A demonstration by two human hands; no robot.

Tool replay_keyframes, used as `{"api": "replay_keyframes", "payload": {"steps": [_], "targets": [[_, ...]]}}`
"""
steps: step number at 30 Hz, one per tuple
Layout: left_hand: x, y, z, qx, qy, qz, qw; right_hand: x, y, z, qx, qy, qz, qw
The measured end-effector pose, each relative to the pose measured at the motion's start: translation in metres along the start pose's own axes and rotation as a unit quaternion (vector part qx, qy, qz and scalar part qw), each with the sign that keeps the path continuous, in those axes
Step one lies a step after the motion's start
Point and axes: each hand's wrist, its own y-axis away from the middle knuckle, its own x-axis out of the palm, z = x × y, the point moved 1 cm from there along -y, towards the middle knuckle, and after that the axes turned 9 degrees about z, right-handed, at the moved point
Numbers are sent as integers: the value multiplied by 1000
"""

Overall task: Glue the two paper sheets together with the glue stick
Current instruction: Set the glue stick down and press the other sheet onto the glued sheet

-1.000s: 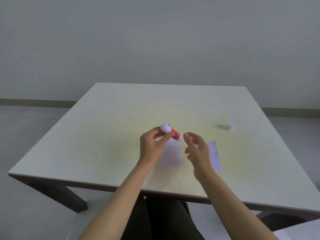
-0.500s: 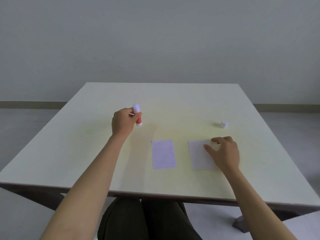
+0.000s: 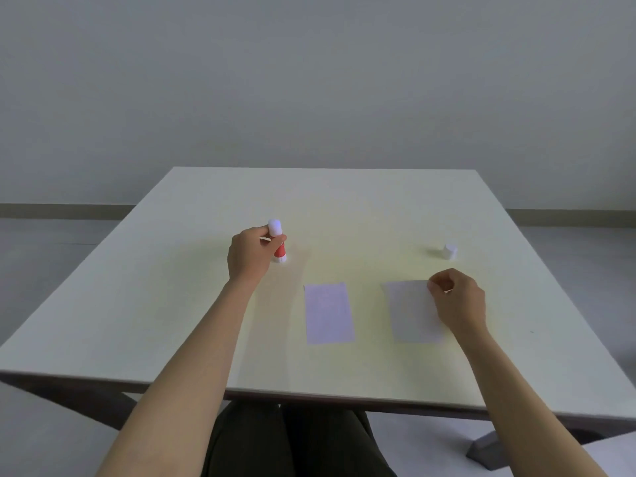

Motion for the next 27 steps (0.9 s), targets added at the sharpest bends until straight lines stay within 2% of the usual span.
{"api": "replay_keyframes", "payload": {"steps": [3, 8, 9, 12, 13, 14, 17, 18, 22, 27], "targets": [[3, 0, 4, 2, 17, 13, 1000, -9, -3, 6, 6, -68, -6, 998], [-3, 4, 9, -13, 53, 39, 998, -18, 3, 40, -44, -228, 43, 972], [-5, 8, 5, -4, 56, 18, 998, -18, 4, 49, -54, -245, 52, 967], [-9, 32, -19, 76, 120, -108, 984, -9, 6, 75, -90, -264, 79, 957], [-9, 42, -28, 95, 145, -114, 978, -2, 6, 83, -100, -260, 86, 957], [-7, 51, -36, 96, 168, -78, 978, 6, 7, 89, -104, -253, 92, 958], [3, 78, -45, 6, 239, 122, 963, 32, 9, 102, -99, -216, 110, 965], [7, 84, -43, -19, 249, 152, 956, 40, 10, 104, -97, -205, 115, 967], [9, 94, -33, -79, 274, 134, 949, 54, 16, 99, -91, -181, 132, 970], [4, 94, -26, -116, 279, 125, 945, 61, 25, 82, -59, -162, 196, 965]]}}
